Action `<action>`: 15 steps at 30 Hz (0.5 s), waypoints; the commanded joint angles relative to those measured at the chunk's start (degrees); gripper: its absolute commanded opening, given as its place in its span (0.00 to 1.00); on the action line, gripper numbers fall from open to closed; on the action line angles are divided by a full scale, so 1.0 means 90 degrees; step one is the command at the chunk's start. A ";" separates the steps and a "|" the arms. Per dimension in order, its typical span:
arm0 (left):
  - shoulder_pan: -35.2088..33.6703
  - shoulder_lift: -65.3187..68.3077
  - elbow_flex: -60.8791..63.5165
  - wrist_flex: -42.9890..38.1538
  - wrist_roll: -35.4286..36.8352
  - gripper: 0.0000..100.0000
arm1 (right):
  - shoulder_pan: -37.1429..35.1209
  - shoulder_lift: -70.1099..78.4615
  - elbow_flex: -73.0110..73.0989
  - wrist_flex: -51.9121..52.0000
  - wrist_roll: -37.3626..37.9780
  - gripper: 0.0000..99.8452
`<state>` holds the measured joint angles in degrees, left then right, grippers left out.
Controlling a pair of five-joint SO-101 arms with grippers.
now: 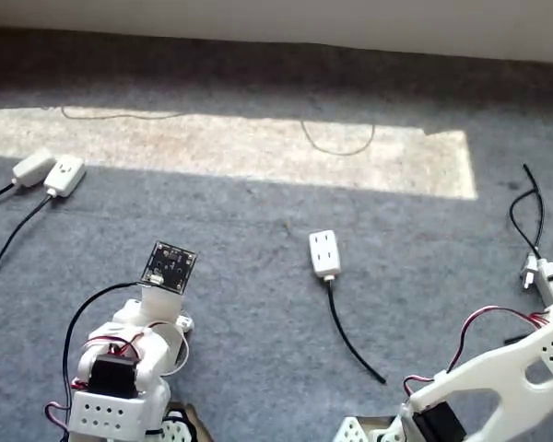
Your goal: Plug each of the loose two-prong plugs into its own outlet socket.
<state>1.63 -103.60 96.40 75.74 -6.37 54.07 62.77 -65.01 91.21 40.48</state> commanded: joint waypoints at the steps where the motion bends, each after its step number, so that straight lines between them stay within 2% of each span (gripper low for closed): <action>1: -0.0073 -0.0044 0.0083 -0.0098 0.0010 0.10 | -0.0210 -0.0024 -0.0425 0.0132 0.0078 0.10; 6: -0.0073 -0.0044 0.0083 -0.0098 0.0010 0.10 | -0.0366 -0.0024 -0.1392 0.1040 0.0078 0.10; 15: -0.0073 -0.0044 0.0083 -0.0098 0.0010 0.10 | -0.0640 -0.0024 -0.2652 0.1099 0.0078 0.05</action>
<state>1.63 -103.60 96.40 75.74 -6.37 50.02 63.56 -84.97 98.68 40.48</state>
